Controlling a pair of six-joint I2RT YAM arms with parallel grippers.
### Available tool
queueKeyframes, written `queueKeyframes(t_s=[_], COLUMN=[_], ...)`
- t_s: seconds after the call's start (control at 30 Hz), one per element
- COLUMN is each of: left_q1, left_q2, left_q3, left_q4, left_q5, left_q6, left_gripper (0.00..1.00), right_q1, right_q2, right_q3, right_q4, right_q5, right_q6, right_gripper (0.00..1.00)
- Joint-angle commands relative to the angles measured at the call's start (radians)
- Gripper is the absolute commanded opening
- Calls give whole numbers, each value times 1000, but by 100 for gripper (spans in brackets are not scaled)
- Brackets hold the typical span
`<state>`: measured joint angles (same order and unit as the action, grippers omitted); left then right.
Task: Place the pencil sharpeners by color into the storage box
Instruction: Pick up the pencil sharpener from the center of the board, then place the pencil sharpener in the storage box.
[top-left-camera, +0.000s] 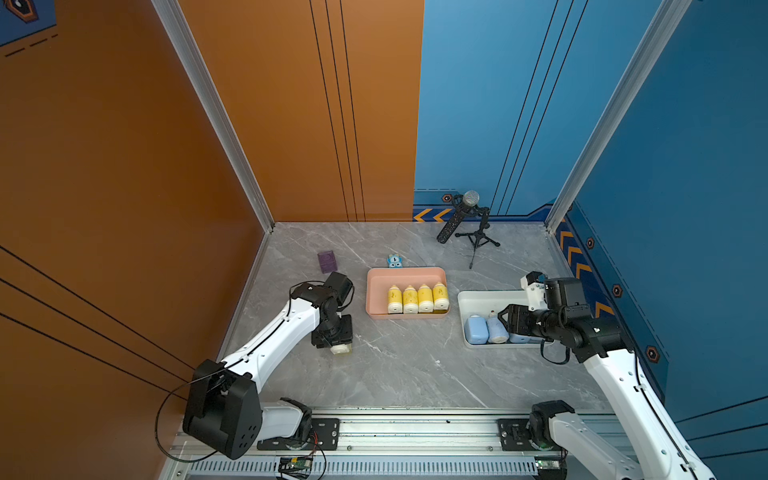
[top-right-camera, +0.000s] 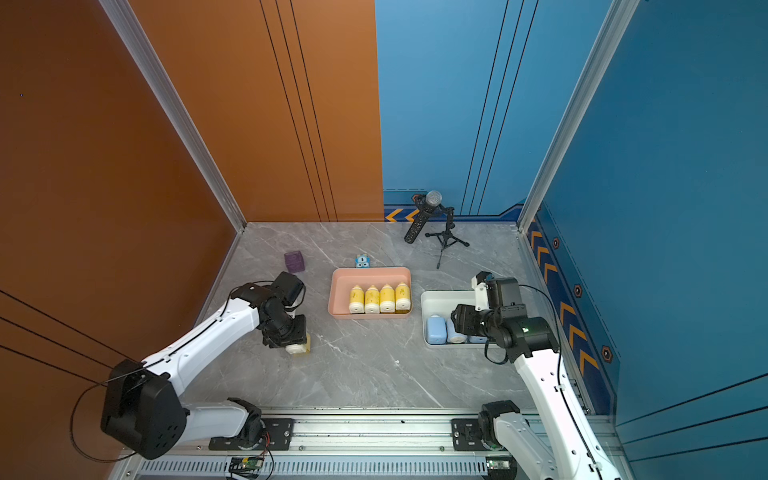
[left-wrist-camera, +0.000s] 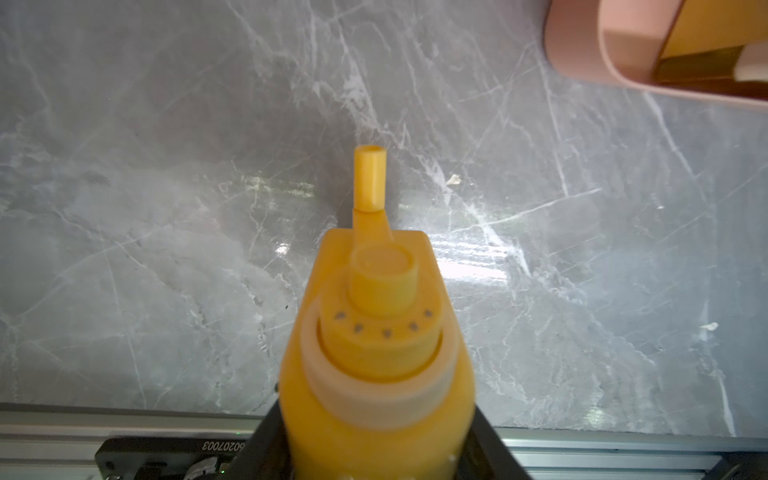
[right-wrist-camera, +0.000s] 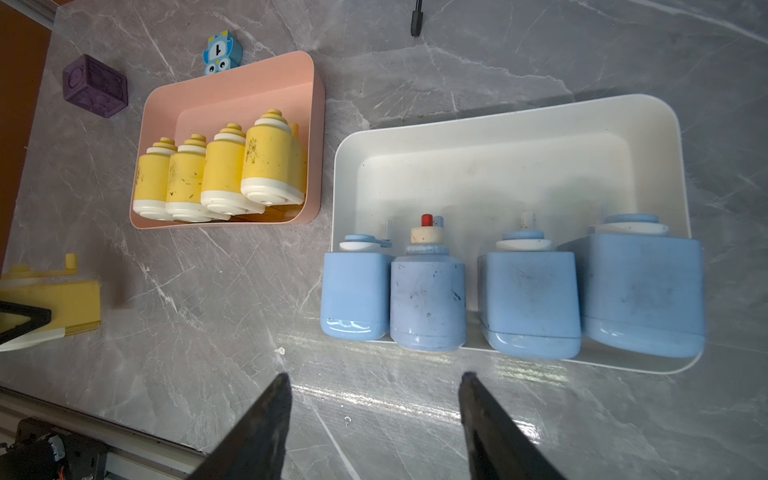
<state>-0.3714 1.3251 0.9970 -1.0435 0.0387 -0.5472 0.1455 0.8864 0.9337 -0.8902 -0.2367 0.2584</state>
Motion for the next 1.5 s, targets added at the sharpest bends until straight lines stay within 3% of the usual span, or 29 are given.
queueKeyframes(t_s=[0.0, 0.7, 1.47], left_q1=[-1, -9, -63], left_q2=[-15, 89, 484], left_q3=[69, 396, 718], left_q4=[-40, -142, -145], left_q5=[26, 55, 141], left_q6=[-1, 69, 84], left_gripper=[33, 33, 33], right_q1=[0, -3, -10], right_q2=[-1, 10, 14], right_q3=[0, 5, 13], right_q4=[-26, -27, -36], right_q5=[-17, -14, -14], right_q6=[-10, -8, -8], right_gripper=[65, 65, 65])
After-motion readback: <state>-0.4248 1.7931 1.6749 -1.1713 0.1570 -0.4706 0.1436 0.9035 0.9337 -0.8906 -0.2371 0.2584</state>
